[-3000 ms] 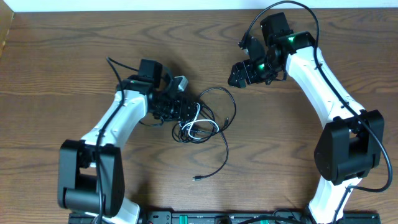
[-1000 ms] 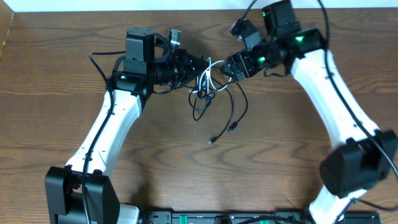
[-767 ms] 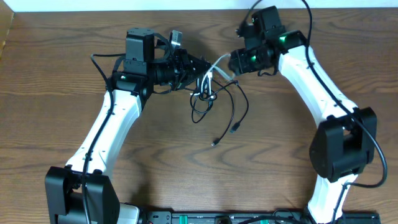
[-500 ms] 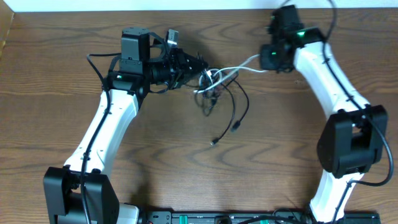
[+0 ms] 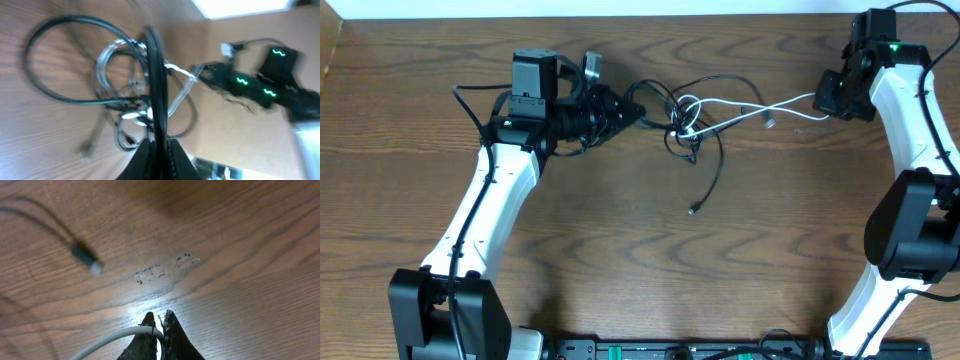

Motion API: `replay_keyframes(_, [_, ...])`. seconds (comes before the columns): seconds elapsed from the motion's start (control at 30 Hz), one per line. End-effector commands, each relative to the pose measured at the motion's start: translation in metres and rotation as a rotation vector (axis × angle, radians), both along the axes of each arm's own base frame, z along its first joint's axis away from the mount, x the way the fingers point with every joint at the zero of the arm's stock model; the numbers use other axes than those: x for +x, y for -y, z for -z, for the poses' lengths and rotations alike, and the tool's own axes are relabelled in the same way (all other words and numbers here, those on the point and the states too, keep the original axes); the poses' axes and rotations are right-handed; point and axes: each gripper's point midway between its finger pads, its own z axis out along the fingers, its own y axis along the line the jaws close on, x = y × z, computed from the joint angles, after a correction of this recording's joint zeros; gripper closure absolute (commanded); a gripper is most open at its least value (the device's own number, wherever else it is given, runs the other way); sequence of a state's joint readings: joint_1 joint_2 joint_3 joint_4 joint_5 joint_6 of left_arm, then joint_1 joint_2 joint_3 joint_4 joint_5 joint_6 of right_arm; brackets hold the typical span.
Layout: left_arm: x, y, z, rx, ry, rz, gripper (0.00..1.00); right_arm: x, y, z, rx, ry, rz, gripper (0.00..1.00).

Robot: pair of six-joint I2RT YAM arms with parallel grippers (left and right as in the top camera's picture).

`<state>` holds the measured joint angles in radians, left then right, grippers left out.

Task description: Untangle cables

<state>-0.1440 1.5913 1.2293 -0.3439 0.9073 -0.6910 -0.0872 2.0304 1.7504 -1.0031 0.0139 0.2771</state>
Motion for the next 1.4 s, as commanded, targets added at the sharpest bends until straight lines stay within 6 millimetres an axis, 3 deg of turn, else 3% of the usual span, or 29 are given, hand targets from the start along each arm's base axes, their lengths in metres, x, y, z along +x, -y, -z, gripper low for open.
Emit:
replay_keyframes(0.0, [0.018, -0.042, 0.029, 0.254, -0.006, -0.19, 0.93, -0.002, 0.013, 0.0, -0.047, -0.009, 0.008, 0.99])
replay_keyframes(0.13, [0.006, -0.091, 0.066, 0.524, -0.126, -0.351, 0.93, -0.004, 0.012, 0.001, -0.044, -0.016, 0.009, 0.99])
replay_keyframes(0.2, [-0.003, -0.099, 0.073, 0.578, -0.166, -0.362, 0.93, -0.003, 0.002, 0.001, 0.003, -0.014, -0.015, 0.98])
replay_keyframes(0.33, [-0.014, -0.085, 0.078, 0.575, -0.148, -0.236, 0.93, -0.002, -0.047, -0.003, 0.179, 0.015, -0.272, 0.9])
replay_keyframes(0.5, [-0.035, -0.052, 0.083, 0.493, -0.116, -0.036, 0.92, -0.006, -0.061, -0.002, 0.187, 0.002, -0.304, 0.82])
replay_keyframes(0.57, [-0.039, -0.043, 0.082, 0.461, -0.102, 0.014, 0.93, -0.006, -0.067, -0.003, 0.201, 0.007, -0.329, 0.67])
replay_keyframes(0.6, [-0.041, -0.038, 0.079, 0.436, -0.088, 0.041, 0.92, -0.006, -0.084, -0.007, 0.257, 0.035, -0.431, 0.52])
replay_keyframes(0.7, [-0.039, -0.033, 0.075, 0.409, -0.057, 0.07, 0.92, -0.01, -0.127, -0.024, 0.424, 0.115, -0.635, 0.39])
replay_keyframes(0.83, [-0.037, -0.031, 0.072, 0.402, -0.037, 0.075, 0.93, -0.013, -0.176, -0.046, 0.588, 0.209, -0.778, 0.36])
replay_keyframes(1.0, [-0.035, -0.029, 0.07, 0.39, -0.019, 0.082, 0.93, -0.013, -0.224, -0.053, 0.628, 0.224, -0.802, 0.32])
replay_keyframes(1.27, [-0.028, -0.032, 0.069, 0.407, 0.0, 0.057, 0.93, -0.036, -0.282, -0.04, 0.543, 0.144, -0.846, 0.29])
replay_keyframes(1.37, [-0.027, -0.034, 0.071, 0.419, -0.009, 0.04, 0.93, -0.04, -0.292, -0.032, 0.466, 0.116, -0.824, 0.29])
